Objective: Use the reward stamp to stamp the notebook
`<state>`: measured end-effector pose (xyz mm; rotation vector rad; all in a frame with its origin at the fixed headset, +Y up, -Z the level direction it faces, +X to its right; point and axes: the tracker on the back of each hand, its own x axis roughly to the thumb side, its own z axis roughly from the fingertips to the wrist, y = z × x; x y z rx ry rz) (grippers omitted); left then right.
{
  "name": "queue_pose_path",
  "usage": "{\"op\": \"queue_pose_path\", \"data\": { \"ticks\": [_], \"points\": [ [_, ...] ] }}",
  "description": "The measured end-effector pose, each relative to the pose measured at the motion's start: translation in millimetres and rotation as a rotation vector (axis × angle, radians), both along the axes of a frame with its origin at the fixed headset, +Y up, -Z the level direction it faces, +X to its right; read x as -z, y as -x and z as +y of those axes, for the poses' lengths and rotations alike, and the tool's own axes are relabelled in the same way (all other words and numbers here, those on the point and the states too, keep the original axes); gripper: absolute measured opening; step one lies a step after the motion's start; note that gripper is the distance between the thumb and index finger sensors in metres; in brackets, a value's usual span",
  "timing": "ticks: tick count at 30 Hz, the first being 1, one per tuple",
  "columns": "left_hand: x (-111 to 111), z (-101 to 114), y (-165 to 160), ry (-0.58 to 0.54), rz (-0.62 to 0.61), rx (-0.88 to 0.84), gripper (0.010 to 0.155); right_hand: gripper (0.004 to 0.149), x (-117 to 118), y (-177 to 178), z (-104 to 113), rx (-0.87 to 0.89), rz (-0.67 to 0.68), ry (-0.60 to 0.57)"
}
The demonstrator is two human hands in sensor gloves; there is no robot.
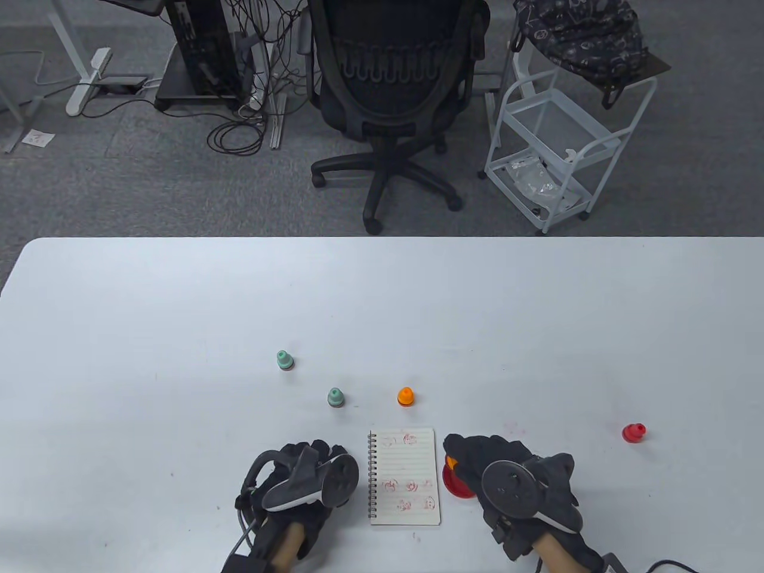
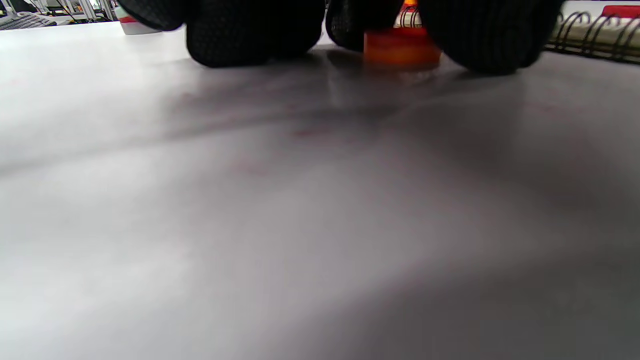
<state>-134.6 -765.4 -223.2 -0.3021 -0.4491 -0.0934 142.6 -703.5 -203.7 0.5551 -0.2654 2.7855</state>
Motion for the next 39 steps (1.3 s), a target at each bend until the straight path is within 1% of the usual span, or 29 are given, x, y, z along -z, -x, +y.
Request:
{"op": "queue_pose_path", "data": {
  "ticks": [5, 8, 10, 14, 16, 20, 24, 25, 29, 31, 33, 36, 39],
  "points": [
    [2.0, 2.3, -5.7, 0.011, -0.003, 0.042, 0.065, 0.048, -0.9, 4.6, -1.5, -0.017, 0.018, 0.000],
    [-0.7, 3.4, -6.3, -0.027, -0.029, 0.063, 0.063, 0.048, -1.3, 5.4, -1.4, -0.019, 0.021, -0.002],
    [-2.0, 6.1, -3.7, -0.071, -0.032, 0.041, 0.064, 0.048, -1.2, 5.4, -1.8, -0.015, 0.022, -0.002],
    [-1.5, 11.4, 5.0, -0.093, 0.008, -0.129, 0.062, 0.048, -1.2, 6.6, -2.5, -0.006, 0.026, 0.002],
    [0.1, 12.9, 7.9, -0.089, 0.011, -0.181, 0.062, 0.048, -1.9, 8.3, -2.7, 0.002, 0.034, 0.007],
    [0.2, 16.5, 10.7, -0.096, -0.003, -0.344, 0.061, 0.048, -5.1, 13.3, -1.2, 0.035, 0.071, 0.009],
    [-2.4, 22.4, 7.4, -0.107, -0.016, -0.499, 0.061, 0.049, -9.8, 20.5, 0.2, 0.146, 0.094, 0.020],
    [-3.5, 24.0, 5.1, -0.106, -0.023, -0.532, 0.062, 0.050, -10.9, 23.4, 0.1, 0.188, 0.103, 0.041],
    [-7.9, 28.0, -3.6, -0.080, -0.054, -0.616, 0.070, 0.052, -14.6, 32.9, 0.3, 0.269, 0.158, 0.105],
    [-10.4, 29.6, -7.3, -0.063, -0.067, -0.668, 0.069, 0.054, -17.0, 37.2, 0.5, 0.276, 0.170, 0.114],
    [-13.2, 32.0, -11.1, -0.036, -0.086, -0.733, 0.065, 0.056, -19.9, 41.2, 1.3, 0.288, 0.179, 0.106],
    [-16.8, 36.1, -15.6, -0.047, -0.127, -0.769, 0.065, 0.057, -22.4, 44.1, 2.3, 0.308, 0.184, 0.106],
    [-19.6, 38.1, -18.7, -0.053, -0.155, -0.774, 0.067, 0.054, -23.0, 44.2, 2.9, 0.315, 0.194, 0.091]
  ]
}}
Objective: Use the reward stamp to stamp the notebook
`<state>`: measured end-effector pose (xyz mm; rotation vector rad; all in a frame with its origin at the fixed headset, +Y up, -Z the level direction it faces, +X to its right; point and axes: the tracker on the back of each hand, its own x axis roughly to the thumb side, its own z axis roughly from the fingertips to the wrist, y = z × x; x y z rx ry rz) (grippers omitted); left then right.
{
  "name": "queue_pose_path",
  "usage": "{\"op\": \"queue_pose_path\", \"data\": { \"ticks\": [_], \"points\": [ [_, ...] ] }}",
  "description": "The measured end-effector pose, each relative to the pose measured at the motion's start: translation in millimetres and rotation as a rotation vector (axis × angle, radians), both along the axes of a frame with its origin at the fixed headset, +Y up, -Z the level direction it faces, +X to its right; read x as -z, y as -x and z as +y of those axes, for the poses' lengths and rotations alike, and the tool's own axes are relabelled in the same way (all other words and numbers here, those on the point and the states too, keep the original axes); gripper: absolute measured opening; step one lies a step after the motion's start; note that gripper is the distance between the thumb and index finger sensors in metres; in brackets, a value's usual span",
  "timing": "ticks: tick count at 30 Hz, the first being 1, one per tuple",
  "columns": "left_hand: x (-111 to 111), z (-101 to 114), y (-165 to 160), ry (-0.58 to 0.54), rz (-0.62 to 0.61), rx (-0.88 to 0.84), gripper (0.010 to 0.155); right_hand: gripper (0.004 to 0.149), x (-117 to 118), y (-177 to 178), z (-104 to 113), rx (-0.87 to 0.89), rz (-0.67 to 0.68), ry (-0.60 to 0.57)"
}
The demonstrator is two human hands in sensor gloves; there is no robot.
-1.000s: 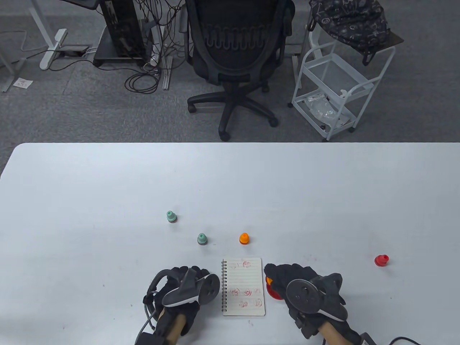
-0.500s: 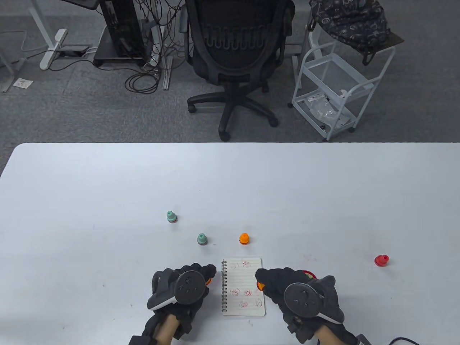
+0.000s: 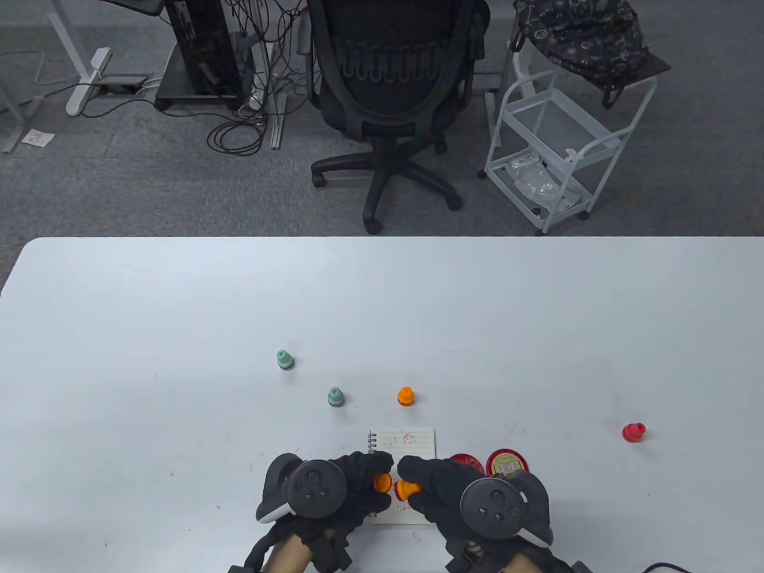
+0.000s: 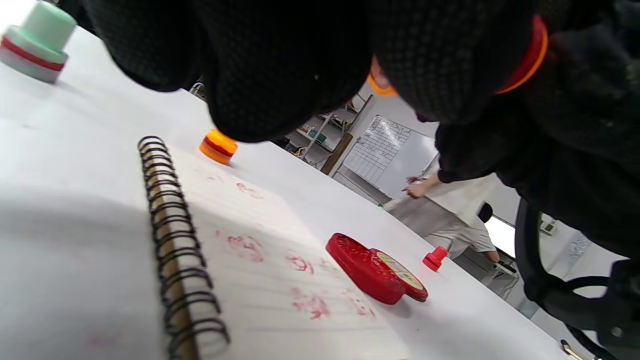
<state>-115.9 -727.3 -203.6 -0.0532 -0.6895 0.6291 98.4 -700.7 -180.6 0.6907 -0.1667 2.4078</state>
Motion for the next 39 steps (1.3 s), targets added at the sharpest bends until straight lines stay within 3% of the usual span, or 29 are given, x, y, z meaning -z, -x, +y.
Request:
{"op": "queue_pose_path", "data": {
  "ticks": [11, 20, 31, 39],
  "points": [
    [-1.8, -1.4, -0.6, 0.089, -0.086, -0.111, 0.068, 0.052, -3.2, 2.0, 0.3, -0.002, 0.011, -0.040],
    [-2.7, -1.0, 0.9, 0.095, -0.113, -0.113, 0.069, 0.052, -6.4, 5.2, 1.4, 0.011, 0.017, -0.083],
    [-6.4, 2.8, -1.7, 0.016, -0.099, -0.079, 0.067, 0.051, -5.7, 5.1, 1.3, -0.005, 0.020, -0.067],
    [-5.9, -0.3, -0.7, 0.050, -0.105, -0.087, 0.070, 0.051, -4.8, 3.2, 0.5, 0.003, 0.014, -0.062]
  ]
}}
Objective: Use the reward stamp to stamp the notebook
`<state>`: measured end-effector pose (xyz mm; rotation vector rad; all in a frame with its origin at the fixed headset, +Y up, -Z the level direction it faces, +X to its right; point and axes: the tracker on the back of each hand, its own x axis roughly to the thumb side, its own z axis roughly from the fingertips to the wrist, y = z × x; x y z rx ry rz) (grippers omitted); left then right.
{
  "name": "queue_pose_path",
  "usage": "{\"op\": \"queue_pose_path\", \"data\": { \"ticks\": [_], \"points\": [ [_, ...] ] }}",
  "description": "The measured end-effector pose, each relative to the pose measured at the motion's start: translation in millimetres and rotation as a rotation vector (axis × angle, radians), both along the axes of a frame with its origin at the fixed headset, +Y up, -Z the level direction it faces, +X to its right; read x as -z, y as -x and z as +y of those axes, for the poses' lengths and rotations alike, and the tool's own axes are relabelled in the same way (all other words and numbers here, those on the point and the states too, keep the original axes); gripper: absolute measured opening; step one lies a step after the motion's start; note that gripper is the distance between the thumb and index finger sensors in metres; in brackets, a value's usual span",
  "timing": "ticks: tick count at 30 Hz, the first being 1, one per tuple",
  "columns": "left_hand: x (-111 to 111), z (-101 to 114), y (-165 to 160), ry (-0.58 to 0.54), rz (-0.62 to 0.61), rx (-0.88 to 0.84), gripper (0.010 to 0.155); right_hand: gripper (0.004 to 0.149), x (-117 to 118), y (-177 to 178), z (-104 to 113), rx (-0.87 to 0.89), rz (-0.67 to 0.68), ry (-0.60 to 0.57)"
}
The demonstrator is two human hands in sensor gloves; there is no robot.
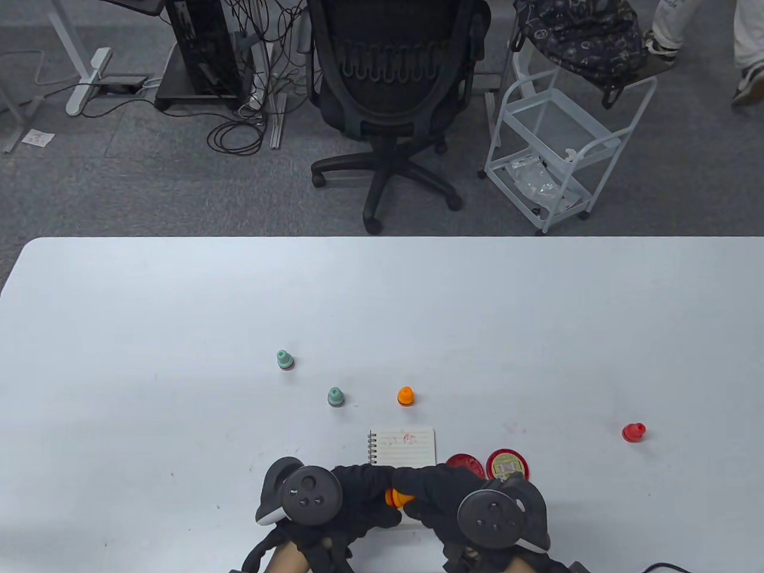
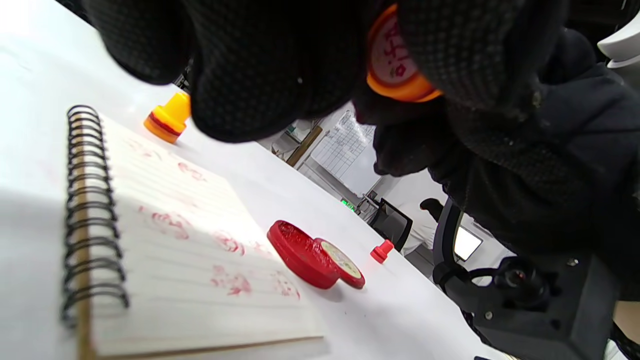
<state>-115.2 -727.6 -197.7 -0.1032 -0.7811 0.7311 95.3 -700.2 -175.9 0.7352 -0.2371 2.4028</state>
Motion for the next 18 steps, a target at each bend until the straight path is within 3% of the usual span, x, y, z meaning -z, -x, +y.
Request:
{"op": "queue_pose_path", "data": {
  "ticks": [2, 5, 11, 13, 15, 18],
  "points": [
    [0.1, -0.2, 2.3, 0.022, -0.004, 0.003, 0.082, 0.051, 1.6, -3.6, 1.1, 0.008, -0.017, -0.008],
    [1.6, -0.1, 11.8, -0.029, 0.045, 0.095, 0.090, 0.051, 4.9, -14.0, 3.8, 0.010, -0.054, -0.025],
    [2.4, 2.4, 35.1, -0.218, 0.139, 0.346, 0.085, 0.050, 11.5, -39.7, 15.7, -0.124, -0.151, -0.139],
    [0.1, 6.8, 44.6, -0.350, 0.184, 0.410, 0.080, 0.049, 14.7, -49.7, 27.5, -0.218, -0.207, -0.239],
    [-0.4, 11.5, 52.4, -0.424, 0.215, 0.428, 0.077, 0.049, 19.8, -59.2, 35.3, -0.295, -0.246, -0.276],
    [-0.4, 16.4, 65.4, -0.450, 0.263, 0.385, 0.074, 0.048, 30.2, -83.3, 38.4, -0.348, -0.323, -0.303]
  ]
}}
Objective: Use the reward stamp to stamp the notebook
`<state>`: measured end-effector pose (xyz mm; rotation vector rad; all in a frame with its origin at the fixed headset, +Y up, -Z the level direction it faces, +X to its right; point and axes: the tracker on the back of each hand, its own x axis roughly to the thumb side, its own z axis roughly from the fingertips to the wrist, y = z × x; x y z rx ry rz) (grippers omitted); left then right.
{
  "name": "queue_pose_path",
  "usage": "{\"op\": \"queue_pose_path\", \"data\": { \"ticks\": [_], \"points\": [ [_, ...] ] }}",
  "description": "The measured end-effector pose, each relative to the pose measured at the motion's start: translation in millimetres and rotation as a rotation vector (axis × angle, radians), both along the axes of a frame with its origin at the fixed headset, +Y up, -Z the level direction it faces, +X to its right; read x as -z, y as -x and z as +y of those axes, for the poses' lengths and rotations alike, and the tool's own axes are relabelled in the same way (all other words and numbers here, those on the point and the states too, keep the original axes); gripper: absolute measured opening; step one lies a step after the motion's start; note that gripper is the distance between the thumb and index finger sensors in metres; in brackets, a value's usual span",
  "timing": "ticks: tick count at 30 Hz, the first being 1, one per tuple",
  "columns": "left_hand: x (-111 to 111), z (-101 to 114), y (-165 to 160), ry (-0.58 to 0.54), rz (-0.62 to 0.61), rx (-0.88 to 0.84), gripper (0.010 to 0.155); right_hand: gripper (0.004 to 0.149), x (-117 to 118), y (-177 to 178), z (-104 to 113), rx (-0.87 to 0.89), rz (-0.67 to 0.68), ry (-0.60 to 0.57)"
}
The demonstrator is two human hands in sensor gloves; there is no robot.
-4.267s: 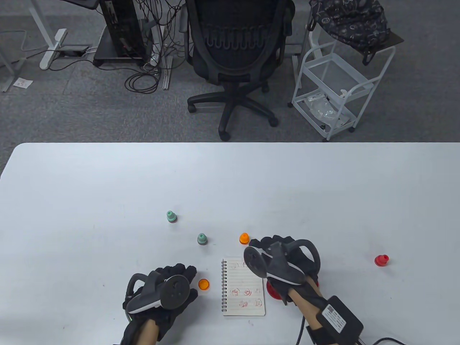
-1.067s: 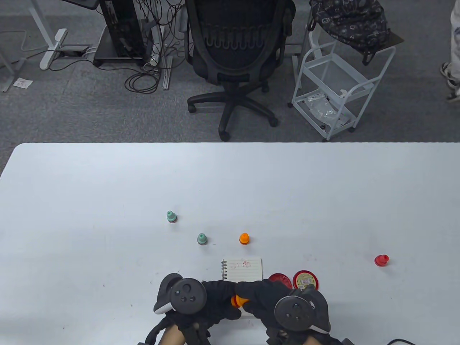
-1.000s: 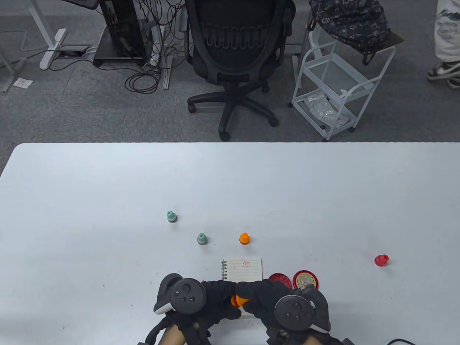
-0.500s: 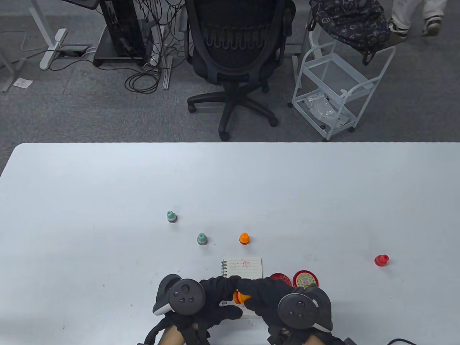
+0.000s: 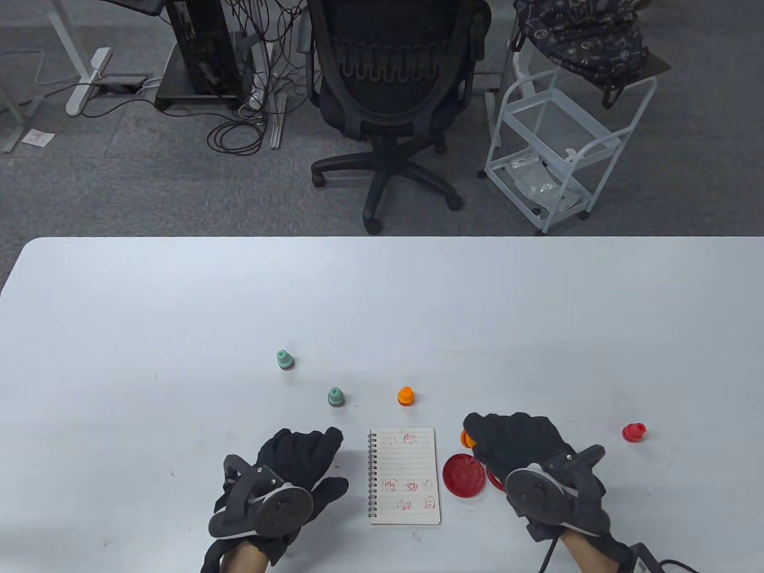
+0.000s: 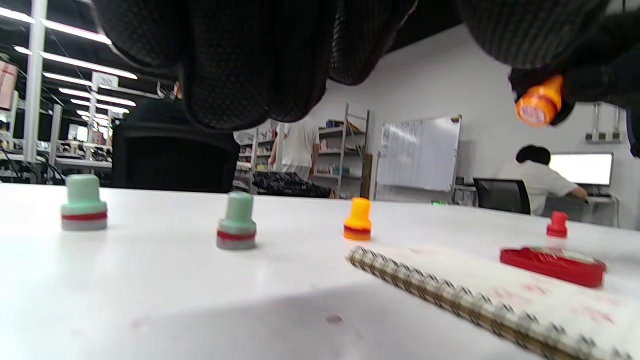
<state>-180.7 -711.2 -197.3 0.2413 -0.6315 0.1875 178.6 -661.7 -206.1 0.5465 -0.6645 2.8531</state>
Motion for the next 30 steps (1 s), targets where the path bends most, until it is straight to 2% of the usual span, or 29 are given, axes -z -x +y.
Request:
{"op": "queue_pose_path", "data": {
  "ticks": [2, 4, 9, 13, 16, 23, 30],
  "points": [
    [0.6, 1.2, 5.0, -0.001, 0.012, 0.002, 0.073, 0.047, 7.4, -17.5, -7.0, 0.002, -0.072, 0.009],
    [1.6, 1.4, 8.4, -0.021, 0.025, 0.031, 0.072, 0.047, 17.6, -36.6, -21.0, -0.019, -0.152, 0.075],
    [4.6, -2.1, 8.8, 0.005, 0.036, 0.057, 0.070, 0.047, 32.5, -79.2, -55.0, -0.190, -0.350, 0.207],
    [3.2, -2.2, 8.2, 0.010, 0.036, 0.060, 0.070, 0.046, 37.6, -95.2, -65.3, -0.220, -0.461, 0.313],
    [3.3, -2.8, 9.2, 0.020, 0.038, 0.050, 0.070, 0.045, 39.9, -97.8, -71.9, -0.231, -0.483, 0.364],
    [4.7, -2.9, 9.7, 0.043, 0.047, 0.062, 0.070, 0.047, 42.5, -94.4, -78.6, -0.295, -0.491, 0.390],
    [5.2, -2.8, 10.4, 0.052, 0.052, 0.063, 0.069, 0.055, 43.3, -97.6, -83.1, -0.289, -0.504, 0.432]
  ]
}}
